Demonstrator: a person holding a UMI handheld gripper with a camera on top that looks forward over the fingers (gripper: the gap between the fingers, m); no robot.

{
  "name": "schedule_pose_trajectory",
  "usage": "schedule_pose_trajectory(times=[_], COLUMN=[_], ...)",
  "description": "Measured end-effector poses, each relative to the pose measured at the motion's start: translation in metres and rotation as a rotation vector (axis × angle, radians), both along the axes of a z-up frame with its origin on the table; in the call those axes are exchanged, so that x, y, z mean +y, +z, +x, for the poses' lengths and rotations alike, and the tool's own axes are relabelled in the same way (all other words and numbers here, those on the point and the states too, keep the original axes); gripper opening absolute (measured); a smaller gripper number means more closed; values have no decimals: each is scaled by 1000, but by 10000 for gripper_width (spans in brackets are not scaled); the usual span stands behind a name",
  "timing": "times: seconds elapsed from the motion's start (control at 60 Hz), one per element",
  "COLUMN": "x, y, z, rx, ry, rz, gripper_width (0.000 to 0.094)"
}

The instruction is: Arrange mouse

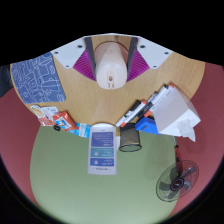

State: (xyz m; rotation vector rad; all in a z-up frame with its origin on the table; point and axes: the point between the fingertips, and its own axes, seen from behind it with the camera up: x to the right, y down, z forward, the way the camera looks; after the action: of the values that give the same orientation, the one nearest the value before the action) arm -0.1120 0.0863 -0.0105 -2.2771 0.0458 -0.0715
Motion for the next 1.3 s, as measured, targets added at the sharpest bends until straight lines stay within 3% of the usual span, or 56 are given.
schedule_pose_trajectory(times=[0.167, 0.233, 0.4, 0.5, 0.583, 0.667, 0.767, 0.867, 0.967, 1.1, 1.2, 1.233, 1.3], x=[0, -1, -2, -3, -5, -8, -21, -25, -36, -46, -57, -60, -73], y=[4, 22, 149, 226, 247, 225, 151, 82, 29, 8, 25, 32, 50], z=[-5, -7, 8, 60, 124, 187, 246, 277, 285, 285, 279, 278, 277], rx=[44, 47, 140, 192, 193, 139, 122, 95, 80, 36, 35, 35, 29], ry=[49, 97, 188, 172, 128, 95, 57, 23, 42, 90, 105, 103, 89], rz=[-4, 19, 225, 342, 380, 347, 244, 129, 55, 14, 30, 31, 44], gripper_width=[386, 388, 390, 388, 388, 385, 385, 386, 425, 574, 853, 811, 851])
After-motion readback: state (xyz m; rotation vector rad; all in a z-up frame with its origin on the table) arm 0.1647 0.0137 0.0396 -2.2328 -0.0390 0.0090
